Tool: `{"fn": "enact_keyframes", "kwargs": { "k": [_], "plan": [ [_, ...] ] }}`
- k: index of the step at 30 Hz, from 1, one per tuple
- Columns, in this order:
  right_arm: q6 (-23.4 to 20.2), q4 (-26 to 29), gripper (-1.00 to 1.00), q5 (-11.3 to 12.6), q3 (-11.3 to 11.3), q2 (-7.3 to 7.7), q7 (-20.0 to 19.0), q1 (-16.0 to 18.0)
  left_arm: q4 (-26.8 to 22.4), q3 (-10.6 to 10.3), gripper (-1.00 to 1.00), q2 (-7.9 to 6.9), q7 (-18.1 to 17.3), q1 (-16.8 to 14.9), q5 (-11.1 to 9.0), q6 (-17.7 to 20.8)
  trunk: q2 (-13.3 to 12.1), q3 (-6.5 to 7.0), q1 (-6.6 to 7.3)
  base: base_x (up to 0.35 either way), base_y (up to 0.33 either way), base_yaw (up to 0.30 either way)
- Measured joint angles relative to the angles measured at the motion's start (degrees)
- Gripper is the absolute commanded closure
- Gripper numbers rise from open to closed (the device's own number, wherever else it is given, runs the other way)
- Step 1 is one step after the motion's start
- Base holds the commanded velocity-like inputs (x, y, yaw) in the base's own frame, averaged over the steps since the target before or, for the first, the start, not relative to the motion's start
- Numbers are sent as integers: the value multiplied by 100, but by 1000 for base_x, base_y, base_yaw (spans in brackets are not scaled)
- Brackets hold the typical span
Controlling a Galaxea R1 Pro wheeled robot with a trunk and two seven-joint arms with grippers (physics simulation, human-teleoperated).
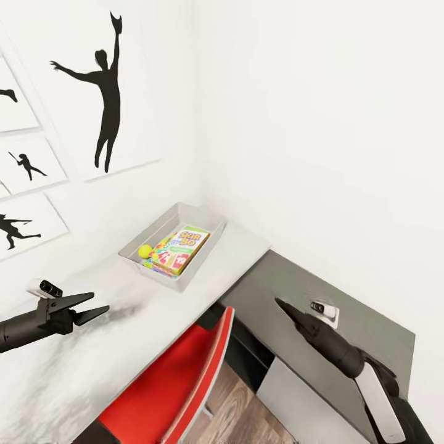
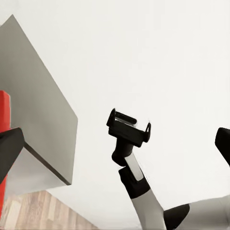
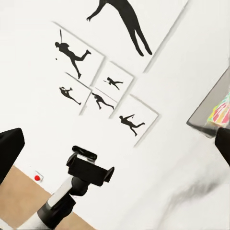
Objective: Put all the toys in the child's room - the three board games (two on the bed and one on the table), the two jigsaw puzzles on the table, and the tennis ball on the table - inside the toy box on the table in the child's room.
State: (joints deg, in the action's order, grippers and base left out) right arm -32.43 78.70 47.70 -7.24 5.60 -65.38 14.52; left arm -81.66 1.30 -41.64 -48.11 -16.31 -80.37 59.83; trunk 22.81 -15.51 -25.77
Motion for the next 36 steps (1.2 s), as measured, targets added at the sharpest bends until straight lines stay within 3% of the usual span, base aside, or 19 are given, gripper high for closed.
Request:
{"fn": "enact_keyframes", "kwargs": {
  "k": [9,22,36],
  "plan": [
    [337,6,-100,-28,-44,1,-422,-177,0,1,-100,1,0,4,0,0,0,54,1,-197,63,-142],
    [379,20,-100,-26,-324,2,-495,-242,0,1,-100,8,2,7,0,0,0,63,2,-23,8,-15],
    [386,108,-100,-32,-413,0,-491,-293,0,0,-100,9,1,8,0,0,0,70,0,-44,9,-11]
  ]
}}
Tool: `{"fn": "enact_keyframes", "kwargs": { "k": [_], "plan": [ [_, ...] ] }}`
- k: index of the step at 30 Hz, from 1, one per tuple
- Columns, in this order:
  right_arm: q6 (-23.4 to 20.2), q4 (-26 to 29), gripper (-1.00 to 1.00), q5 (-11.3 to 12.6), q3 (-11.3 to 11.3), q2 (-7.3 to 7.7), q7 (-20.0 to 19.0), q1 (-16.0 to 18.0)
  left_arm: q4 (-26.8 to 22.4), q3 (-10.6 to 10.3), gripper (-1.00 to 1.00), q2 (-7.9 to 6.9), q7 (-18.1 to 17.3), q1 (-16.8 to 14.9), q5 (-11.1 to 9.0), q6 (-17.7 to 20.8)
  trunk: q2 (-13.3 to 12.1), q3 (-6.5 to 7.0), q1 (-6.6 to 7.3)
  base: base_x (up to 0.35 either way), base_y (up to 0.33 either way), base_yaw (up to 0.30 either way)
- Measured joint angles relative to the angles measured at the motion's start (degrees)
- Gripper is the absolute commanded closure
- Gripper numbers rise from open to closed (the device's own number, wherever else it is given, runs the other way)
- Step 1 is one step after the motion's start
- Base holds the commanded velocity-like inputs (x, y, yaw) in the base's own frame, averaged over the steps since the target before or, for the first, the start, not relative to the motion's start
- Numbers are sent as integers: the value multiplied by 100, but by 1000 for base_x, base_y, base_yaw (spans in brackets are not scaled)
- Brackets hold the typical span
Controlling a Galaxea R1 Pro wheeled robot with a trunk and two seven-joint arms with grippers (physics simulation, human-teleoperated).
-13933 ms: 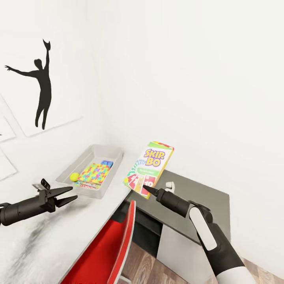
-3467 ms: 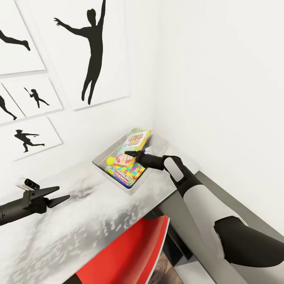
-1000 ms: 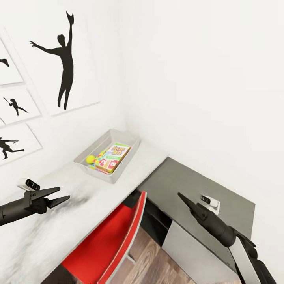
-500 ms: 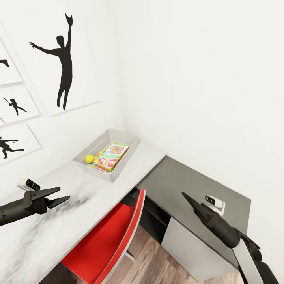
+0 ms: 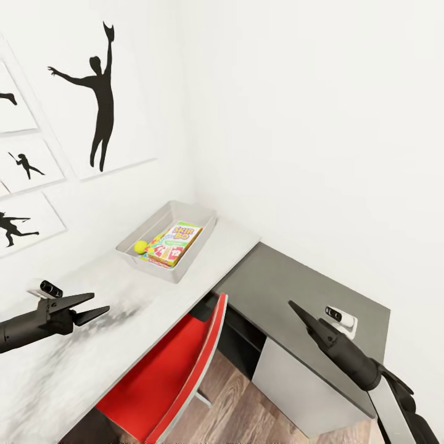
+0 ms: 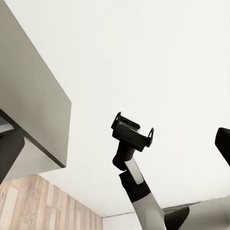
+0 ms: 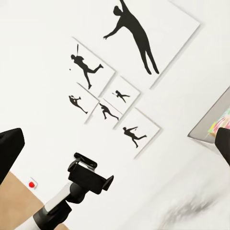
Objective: Put all the toys in the child's room - the three board games (two on the bed and one on the table), the two jigsaw puzzles on the table, and the tennis ball on the table - inside the toy box on the table in the child's room.
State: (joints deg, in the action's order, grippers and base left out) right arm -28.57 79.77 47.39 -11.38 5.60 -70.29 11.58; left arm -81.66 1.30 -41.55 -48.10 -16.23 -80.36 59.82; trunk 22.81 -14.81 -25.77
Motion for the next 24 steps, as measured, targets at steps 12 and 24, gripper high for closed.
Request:
{"fn": "enact_keyframes", "kwargs": {
  "k": [12,24],
  "plan": [
    [1,11,-100,-1,-5,2,-4,-3,0,-1,-100,-2,0,-4,0,0,0,78,-1,-237,95,-180],
    [217,23,-100,-2,-13,8,-67,-88,1,-1,-100,-8,-1,-7,0,0,0,167,2,-67,10,-209]
  ]
}}
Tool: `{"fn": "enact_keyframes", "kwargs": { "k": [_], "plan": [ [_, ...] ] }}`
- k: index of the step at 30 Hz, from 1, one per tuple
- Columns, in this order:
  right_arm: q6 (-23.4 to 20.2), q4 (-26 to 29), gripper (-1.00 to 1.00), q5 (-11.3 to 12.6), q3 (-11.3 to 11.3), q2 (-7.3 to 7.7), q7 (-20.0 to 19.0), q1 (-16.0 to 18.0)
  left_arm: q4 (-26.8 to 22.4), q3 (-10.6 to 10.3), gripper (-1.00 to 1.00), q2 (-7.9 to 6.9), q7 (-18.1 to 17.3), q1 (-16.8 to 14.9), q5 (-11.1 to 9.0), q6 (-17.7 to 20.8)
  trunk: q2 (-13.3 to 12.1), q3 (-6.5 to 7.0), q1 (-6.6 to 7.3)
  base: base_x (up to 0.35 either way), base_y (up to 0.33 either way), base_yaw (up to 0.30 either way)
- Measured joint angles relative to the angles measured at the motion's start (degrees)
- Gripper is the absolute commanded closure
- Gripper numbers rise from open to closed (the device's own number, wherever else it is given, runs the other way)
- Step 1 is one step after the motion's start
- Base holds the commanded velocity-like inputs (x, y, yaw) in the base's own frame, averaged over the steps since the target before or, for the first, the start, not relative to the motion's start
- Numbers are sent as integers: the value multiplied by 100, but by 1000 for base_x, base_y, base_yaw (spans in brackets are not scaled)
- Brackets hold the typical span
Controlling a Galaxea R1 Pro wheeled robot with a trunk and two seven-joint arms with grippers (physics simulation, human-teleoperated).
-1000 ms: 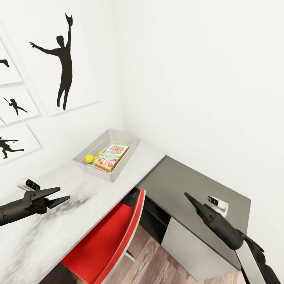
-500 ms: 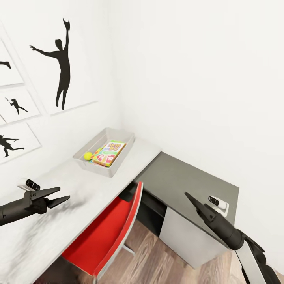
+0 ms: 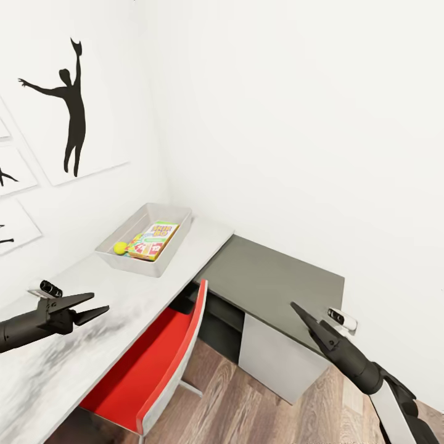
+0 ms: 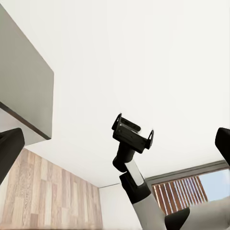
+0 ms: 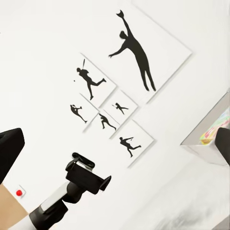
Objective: Put all the toys in the child's room - the three board games (two on the bed and one on the table), the two jigsaw puzzles on the table, and the tennis ball on the table - inside the toy box on the table in the child's room.
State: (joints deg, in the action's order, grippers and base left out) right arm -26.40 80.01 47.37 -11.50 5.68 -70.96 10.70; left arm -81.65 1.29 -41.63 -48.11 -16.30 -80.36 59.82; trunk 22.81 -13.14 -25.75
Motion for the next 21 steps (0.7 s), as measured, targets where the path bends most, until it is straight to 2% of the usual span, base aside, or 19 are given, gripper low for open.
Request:
{"fn": "enact_keyframes", "kwargs": {
  "k": [21],
  "plan": [
    [98,-11,-100,1,-47,114,-146,-38,0,0,-100,3,0,0,0,0,0,160,0,-2,0,-211]
  ]
}}
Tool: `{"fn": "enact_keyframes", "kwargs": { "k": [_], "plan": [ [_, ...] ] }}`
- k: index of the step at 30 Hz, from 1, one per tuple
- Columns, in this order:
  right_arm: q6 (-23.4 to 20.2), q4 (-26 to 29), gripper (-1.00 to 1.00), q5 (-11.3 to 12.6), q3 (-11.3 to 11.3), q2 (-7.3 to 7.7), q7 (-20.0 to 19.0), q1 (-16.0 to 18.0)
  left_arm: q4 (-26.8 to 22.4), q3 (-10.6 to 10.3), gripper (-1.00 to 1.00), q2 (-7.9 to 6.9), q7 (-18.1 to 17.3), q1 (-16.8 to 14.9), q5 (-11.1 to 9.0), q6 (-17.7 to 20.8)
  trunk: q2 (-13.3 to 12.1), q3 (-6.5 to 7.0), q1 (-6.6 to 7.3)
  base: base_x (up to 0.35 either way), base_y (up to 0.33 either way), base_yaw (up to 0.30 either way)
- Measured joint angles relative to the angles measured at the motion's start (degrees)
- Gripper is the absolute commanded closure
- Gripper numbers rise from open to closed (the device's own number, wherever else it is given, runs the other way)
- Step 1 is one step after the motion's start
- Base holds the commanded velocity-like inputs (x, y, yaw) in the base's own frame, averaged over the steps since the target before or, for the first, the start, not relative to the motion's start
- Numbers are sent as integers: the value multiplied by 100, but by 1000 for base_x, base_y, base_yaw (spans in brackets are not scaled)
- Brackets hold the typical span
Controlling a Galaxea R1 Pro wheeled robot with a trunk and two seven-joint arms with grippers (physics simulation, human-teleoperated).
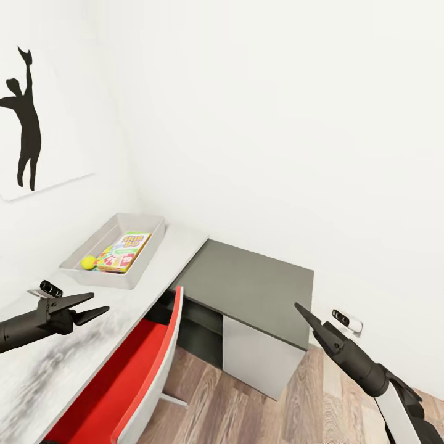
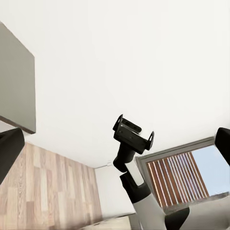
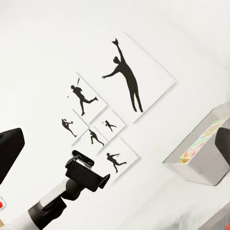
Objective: Put all the toys in the child's room - the three board games (two on the bed and one on the table), the two jigsaw puzzles on the table, and the tennis ball on the table - inside the toy box on the table in the child's room.
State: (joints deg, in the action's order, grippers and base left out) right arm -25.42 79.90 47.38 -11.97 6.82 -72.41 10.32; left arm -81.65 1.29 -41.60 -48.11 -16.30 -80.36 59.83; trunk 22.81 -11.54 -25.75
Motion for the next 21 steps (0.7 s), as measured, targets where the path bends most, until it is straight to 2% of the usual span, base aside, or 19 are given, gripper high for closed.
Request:
{"fn": "enact_keyframes", "kwargs": {
  "k": [12,21],
  "plan": [
    [5,-22,-100,0,-7,7,-1,0,0,0,-100,1,0,1,0,0,0,92,-1,-12,0,-210],
    [5,-36,-100,1,-7,11,-1,0,-1,0,-100,2,1,2,-1,0,-1,161,-2,-183,58,-211]
  ]
}}
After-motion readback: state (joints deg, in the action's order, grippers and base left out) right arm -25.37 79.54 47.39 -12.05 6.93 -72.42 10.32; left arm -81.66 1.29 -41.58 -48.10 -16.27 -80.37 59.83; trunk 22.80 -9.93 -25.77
